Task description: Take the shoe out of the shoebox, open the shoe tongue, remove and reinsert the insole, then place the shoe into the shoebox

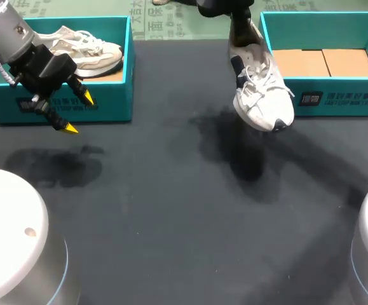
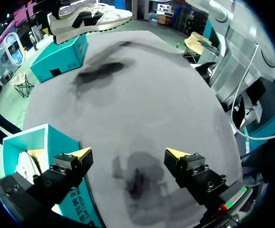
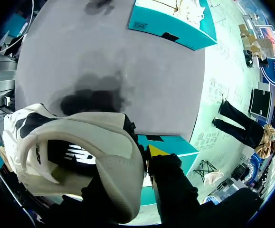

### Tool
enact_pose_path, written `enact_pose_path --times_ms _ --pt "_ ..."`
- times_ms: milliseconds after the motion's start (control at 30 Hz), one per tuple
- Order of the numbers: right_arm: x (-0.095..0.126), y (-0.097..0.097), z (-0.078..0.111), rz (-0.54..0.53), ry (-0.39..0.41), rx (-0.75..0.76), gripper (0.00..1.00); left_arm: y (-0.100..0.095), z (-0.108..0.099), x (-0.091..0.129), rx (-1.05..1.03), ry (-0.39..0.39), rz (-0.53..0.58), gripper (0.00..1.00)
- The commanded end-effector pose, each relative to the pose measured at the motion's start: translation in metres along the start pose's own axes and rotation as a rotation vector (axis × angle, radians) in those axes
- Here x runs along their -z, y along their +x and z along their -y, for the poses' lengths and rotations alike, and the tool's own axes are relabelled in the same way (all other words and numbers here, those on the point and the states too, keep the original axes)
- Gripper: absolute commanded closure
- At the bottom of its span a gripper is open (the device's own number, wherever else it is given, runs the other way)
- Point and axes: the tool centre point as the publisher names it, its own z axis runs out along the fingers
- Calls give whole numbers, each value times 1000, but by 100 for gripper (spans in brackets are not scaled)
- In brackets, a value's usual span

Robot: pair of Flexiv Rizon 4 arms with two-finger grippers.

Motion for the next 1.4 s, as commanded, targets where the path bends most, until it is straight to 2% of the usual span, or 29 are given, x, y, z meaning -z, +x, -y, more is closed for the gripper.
enact_pose_path --times_ms 33,100,200,233,267,400,467,533,567,1100,1167,1300,1400 --pt "1 2 2 4 -1 1 100 0 0 0 0 -3 0 0" --pt "1 2 2 4 -1 1 100 0 0 0 0 -3 0 0" --pt "2 -22 39 34 19 -57 100 0 0 0 0 -3 0 0" --pt "0 -31 51 33 19 -59 100 0 0 0 0 -3 0 0" --pt "-2 -36 59 22 55 -71 100 0 0 0 0 -3 0 0" --pt "-13 -65 113 26 67 -92 100 0 0 0 0 -3 0 0" --pt "-16 -78 133 7 109 -114 100 0 0 0 0 -3 0 0" --pt "-18 -91 152 13 97 -100 100 0 0 0 0 -3 0 0" --pt "-19 -95 160 35 66 -98 100 0 0 0 0 -3 0 0" --pt "-19 -95 160 35 66 -98 100 0 0 0 0 -3 0 0" --pt "-23 -106 184 37 105 -111 100 0 0 0 0 -3 0 0" --pt "-29 -118 230 42 104 -141 100 0 0 0 0 -3 0 0" --pt "-32 -122 253 47 101 -152 100 0 0 0 0 -3 0 0"
